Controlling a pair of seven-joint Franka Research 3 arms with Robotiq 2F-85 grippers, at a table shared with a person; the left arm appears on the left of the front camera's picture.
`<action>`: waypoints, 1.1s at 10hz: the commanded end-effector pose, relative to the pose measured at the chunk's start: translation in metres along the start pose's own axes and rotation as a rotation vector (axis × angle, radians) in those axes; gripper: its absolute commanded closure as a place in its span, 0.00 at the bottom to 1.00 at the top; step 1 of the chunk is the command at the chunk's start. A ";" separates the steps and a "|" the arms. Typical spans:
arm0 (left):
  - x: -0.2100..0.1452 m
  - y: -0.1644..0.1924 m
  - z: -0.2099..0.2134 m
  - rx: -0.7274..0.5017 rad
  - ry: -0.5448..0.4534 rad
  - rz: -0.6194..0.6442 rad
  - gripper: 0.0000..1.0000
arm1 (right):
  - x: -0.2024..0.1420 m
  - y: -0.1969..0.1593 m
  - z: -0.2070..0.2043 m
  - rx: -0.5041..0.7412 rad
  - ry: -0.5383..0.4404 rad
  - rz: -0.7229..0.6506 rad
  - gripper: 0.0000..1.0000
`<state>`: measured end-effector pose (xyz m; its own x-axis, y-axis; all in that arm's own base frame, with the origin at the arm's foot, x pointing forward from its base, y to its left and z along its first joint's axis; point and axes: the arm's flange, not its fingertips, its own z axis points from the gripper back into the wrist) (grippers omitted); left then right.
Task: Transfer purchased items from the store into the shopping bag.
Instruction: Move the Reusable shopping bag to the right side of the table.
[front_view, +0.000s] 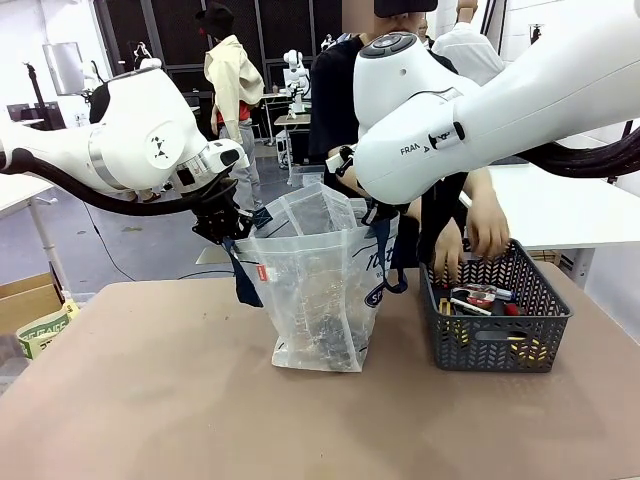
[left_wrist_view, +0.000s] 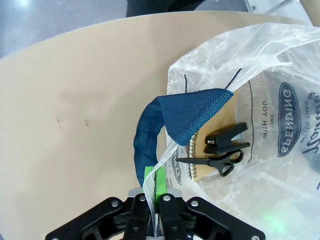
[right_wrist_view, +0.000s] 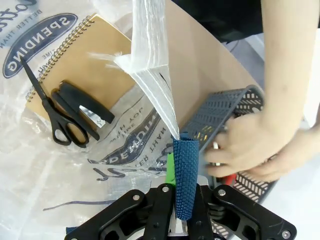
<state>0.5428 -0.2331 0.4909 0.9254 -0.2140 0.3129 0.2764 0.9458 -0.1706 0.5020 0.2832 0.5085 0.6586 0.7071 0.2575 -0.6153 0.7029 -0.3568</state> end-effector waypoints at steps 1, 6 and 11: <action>0.001 0.003 0.002 0.002 -0.004 0.004 1.00 | -0.001 -0.002 0.000 -0.002 0.001 -0.003 1.00; 0.001 0.003 0.002 0.002 -0.004 0.004 1.00 | -0.001 -0.002 0.000 -0.002 0.001 -0.003 1.00; 0.001 0.003 0.002 0.002 -0.004 0.004 1.00 | -0.001 -0.002 0.000 -0.002 0.001 -0.003 1.00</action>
<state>0.5428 -0.2331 0.4909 0.9254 -0.2140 0.3129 0.2764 0.9458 -0.1706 0.5020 0.2832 0.5085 0.6586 0.7071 0.2575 -0.6153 0.7029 -0.3568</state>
